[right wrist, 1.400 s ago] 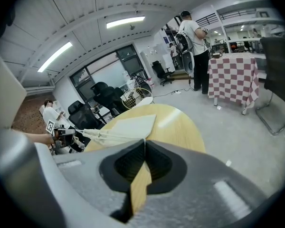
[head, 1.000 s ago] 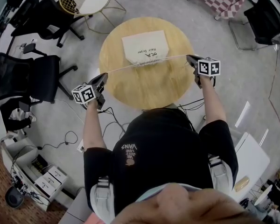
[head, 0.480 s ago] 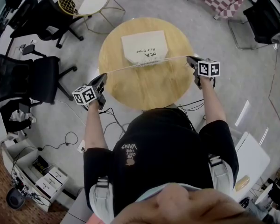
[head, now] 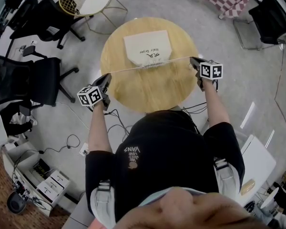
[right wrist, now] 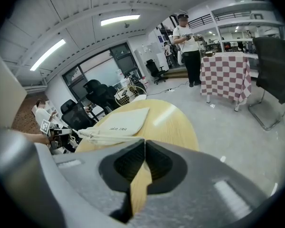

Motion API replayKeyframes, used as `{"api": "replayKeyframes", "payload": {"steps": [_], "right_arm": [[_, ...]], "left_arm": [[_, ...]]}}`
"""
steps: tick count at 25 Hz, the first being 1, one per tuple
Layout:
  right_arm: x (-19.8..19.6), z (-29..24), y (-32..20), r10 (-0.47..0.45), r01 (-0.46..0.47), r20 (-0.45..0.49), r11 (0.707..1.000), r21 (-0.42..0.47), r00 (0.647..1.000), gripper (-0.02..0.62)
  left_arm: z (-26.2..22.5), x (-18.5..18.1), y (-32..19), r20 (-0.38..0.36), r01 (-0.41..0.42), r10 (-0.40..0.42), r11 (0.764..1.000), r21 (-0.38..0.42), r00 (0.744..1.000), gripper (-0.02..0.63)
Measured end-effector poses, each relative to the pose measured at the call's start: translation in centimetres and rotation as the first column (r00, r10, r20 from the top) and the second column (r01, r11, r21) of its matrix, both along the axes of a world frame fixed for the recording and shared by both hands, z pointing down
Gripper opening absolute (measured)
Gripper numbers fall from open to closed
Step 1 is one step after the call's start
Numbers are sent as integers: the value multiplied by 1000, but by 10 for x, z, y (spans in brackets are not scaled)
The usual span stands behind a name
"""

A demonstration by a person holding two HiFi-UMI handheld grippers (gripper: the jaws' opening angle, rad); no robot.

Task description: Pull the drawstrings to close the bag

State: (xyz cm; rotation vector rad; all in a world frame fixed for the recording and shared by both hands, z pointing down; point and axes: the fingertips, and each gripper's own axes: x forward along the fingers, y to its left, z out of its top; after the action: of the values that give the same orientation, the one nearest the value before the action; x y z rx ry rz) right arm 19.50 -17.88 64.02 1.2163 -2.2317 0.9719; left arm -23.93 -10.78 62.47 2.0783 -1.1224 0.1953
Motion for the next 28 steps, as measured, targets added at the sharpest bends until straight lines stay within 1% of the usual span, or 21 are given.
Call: {"api": "replayKeyframes", "payload": {"steps": [2,4,8,14,19,24,28], "right_arm": [[2,3,2,0,0,-16,1000,-1,1000,3],[4,6,3,7,-7,-27,1000,0,1000,3],[3,2,6,30,-29,-24,999,24,999,3],[2,-9,13,83,-84,6,995,62,997,3],[4,-11,29,108,-107,1,991,81,994,3],[3,-8,47,133,-132,3,988,83,991,3],[-7,-11,62,157,-160,36,983,92,987,3]], "left_arm": [[0,2,1,18,-6,6,1000,6,1000,17],[1,4,1,19,-3,3,1000,7,1000,17],[-4,5,2,24,10,-11,1000,25,1000,17],[-4,8,6,43,44,-46,998,49,998,17],[-6,14,14,48,52,-55,997,63,997,17],[-7,16,22,98,50,-57,996,70,994,17],[-5,21,33,109,58,-65,996,74,992,17]]}}
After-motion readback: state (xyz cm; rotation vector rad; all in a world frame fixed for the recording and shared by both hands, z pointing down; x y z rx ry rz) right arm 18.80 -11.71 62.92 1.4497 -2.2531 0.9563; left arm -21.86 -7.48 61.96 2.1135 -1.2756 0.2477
